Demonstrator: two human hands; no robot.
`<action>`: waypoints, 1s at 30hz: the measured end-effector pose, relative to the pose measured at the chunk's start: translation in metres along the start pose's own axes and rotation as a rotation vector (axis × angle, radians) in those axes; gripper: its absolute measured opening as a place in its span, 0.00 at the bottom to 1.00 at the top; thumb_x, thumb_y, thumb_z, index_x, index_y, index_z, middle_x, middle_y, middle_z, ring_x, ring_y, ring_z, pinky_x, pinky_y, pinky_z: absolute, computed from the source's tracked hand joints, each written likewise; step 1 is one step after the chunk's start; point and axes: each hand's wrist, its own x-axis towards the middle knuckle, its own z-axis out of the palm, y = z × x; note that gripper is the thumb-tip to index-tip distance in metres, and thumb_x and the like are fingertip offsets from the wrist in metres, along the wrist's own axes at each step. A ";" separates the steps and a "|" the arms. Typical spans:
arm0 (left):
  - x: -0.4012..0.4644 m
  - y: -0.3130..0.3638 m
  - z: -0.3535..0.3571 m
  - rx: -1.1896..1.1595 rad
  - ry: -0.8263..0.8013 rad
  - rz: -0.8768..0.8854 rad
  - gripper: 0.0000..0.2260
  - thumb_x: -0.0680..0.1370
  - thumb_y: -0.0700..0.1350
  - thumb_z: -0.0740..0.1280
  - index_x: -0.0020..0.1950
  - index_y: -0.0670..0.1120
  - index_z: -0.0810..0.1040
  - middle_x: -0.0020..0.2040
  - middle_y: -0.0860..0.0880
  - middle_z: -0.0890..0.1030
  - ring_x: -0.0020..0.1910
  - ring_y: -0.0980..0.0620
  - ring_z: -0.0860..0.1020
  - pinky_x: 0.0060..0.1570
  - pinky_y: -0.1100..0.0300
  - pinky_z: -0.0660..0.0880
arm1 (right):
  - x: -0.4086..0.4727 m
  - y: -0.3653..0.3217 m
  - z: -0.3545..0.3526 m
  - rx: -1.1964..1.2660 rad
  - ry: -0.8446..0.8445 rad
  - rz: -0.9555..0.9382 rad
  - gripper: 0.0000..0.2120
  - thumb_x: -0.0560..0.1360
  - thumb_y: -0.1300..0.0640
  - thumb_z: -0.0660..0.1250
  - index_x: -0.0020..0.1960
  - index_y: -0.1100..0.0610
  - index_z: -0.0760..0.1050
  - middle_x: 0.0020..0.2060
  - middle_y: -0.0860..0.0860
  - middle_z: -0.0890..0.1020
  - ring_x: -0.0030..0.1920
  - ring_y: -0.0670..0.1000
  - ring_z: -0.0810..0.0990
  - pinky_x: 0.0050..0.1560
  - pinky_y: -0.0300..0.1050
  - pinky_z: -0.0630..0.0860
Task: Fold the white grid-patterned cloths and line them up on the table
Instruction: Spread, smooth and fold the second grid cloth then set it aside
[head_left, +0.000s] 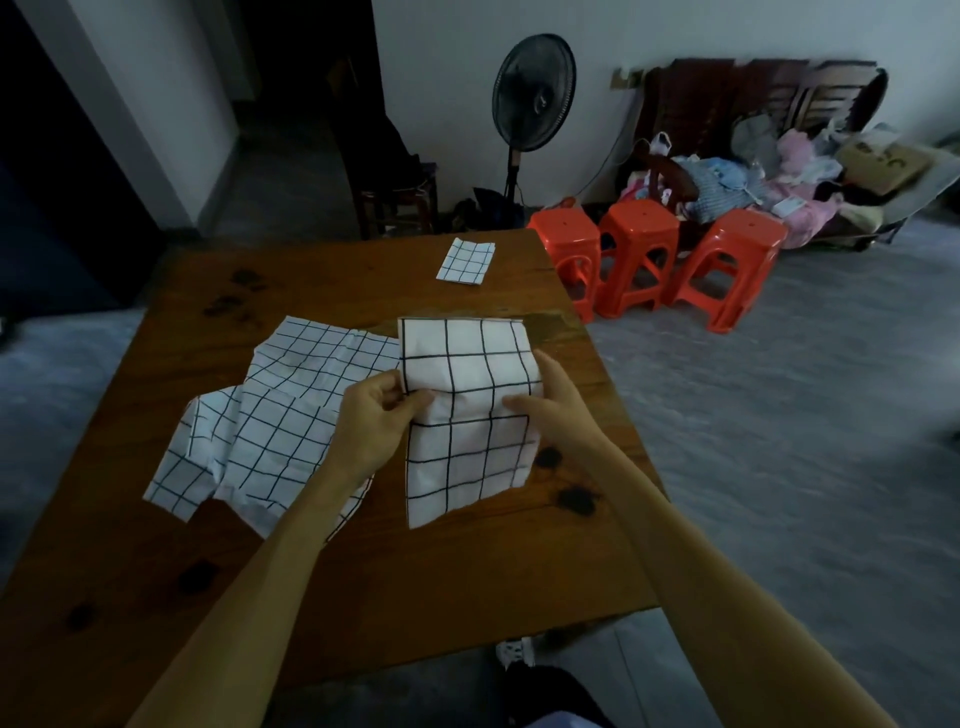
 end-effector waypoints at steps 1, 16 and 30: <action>0.003 -0.002 -0.001 0.001 0.004 -0.005 0.10 0.75 0.41 0.70 0.57 0.45 0.80 0.51 0.49 0.84 0.50 0.54 0.82 0.51 0.54 0.80 | 0.006 0.001 0.001 0.023 -0.011 0.017 0.26 0.73 0.61 0.71 0.70 0.56 0.68 0.61 0.50 0.79 0.61 0.51 0.78 0.58 0.48 0.78; 0.080 -0.111 0.052 0.147 -0.014 -0.390 0.16 0.73 0.43 0.73 0.60 0.49 0.77 0.55 0.55 0.80 0.57 0.53 0.77 0.58 0.49 0.75 | 0.113 0.087 -0.024 0.063 -0.096 0.411 0.36 0.72 0.67 0.71 0.75 0.50 0.63 0.59 0.48 0.79 0.55 0.49 0.80 0.44 0.43 0.81; 0.119 -0.194 0.091 0.216 0.048 -0.398 0.11 0.71 0.29 0.70 0.49 0.42 0.82 0.54 0.52 0.79 0.50 0.61 0.78 0.44 0.76 0.74 | 0.166 0.172 -0.029 -0.037 0.075 0.425 0.26 0.75 0.75 0.56 0.66 0.52 0.73 0.42 0.48 0.85 0.45 0.41 0.82 0.42 0.28 0.75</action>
